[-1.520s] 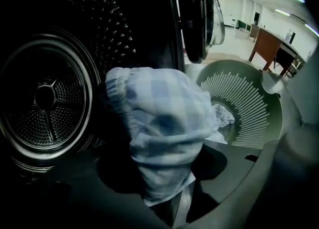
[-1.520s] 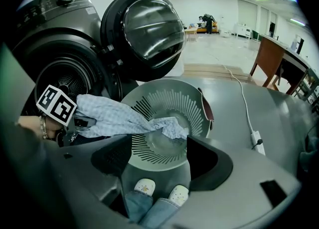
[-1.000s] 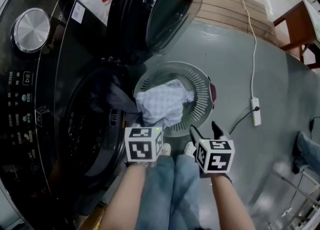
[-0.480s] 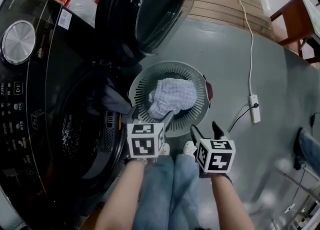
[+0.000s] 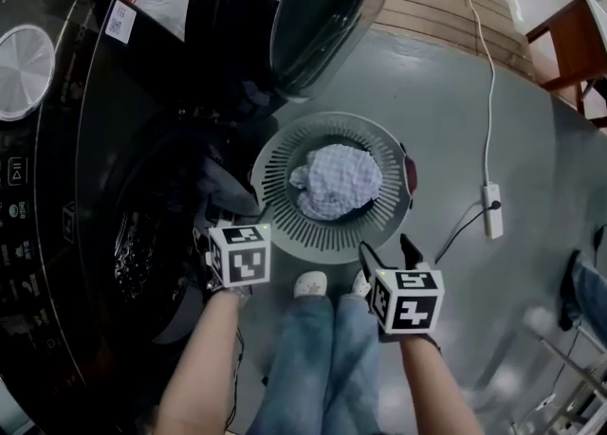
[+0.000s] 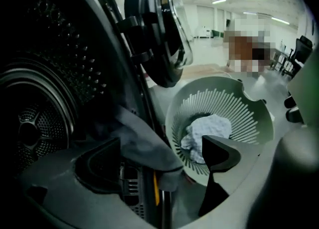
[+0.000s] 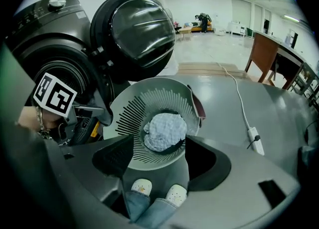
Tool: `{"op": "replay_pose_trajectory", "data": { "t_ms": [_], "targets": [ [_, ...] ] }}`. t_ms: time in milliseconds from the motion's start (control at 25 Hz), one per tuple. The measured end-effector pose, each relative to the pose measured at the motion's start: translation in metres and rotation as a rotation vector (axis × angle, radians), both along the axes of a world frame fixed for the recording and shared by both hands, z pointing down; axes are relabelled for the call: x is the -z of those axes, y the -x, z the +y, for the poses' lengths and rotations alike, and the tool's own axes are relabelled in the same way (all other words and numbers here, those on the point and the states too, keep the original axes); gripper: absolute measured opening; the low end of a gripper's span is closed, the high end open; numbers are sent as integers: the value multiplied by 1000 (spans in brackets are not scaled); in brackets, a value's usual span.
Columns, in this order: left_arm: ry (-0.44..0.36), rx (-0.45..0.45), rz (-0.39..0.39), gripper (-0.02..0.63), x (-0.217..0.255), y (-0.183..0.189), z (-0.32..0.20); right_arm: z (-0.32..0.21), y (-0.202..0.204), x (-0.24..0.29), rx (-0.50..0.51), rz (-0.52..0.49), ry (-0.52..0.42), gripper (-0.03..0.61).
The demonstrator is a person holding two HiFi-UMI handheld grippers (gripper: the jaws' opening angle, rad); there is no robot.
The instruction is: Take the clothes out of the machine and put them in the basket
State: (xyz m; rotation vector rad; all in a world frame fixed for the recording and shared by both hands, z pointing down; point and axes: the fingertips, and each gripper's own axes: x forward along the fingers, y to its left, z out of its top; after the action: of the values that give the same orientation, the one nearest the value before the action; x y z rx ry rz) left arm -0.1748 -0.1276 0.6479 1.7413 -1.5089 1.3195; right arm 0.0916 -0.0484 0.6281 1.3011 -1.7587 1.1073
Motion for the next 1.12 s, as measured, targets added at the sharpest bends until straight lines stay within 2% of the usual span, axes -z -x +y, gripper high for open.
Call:
{"op": "replay_pose_trajectory", "data": {
  "t_ms": [120, 320, 400, 560, 600, 640, 680, 760, 880, 1120],
  "targets": [
    [-7, 26, -69, 492, -4, 31, -8, -1, 11, -4, 27, -6, 4, 321],
    [15, 35, -109, 479, -19, 57, -18, -2, 20, -10, 51, -9, 13, 316],
    [21, 28, -128, 407, -23, 61, -22, -2, 22, -11, 56, -9, 15, 313],
    [6, 16, -150, 335, -21, 64, -24, 1, 25, -13, 69, -5, 24, 306],
    [-21, 8, -162, 281, -16, 64, -24, 1, 25, -13, 71, -3, 25, 302],
    [-57, 4, -171, 114, -8, 63, -25, 1, 25, -13, 72, -2, 26, 299],
    [-90, 8, -167, 28, 1, 62, -25, 1, 25, -12, 69, -1, 26, 295],
    [-123, 44, -94, 28, 14, 56, -24, 1, 25, -11, 62, -2, 25, 287],
    [-137, 104, 88, 26, 29, 37, -20, 0, 27, -7, 56, -5, 16, 279],
    [-131, 55, 298, 26, 46, -37, -19, -4, 22, 0, 24, -11, 0, 268]
  ]
}}
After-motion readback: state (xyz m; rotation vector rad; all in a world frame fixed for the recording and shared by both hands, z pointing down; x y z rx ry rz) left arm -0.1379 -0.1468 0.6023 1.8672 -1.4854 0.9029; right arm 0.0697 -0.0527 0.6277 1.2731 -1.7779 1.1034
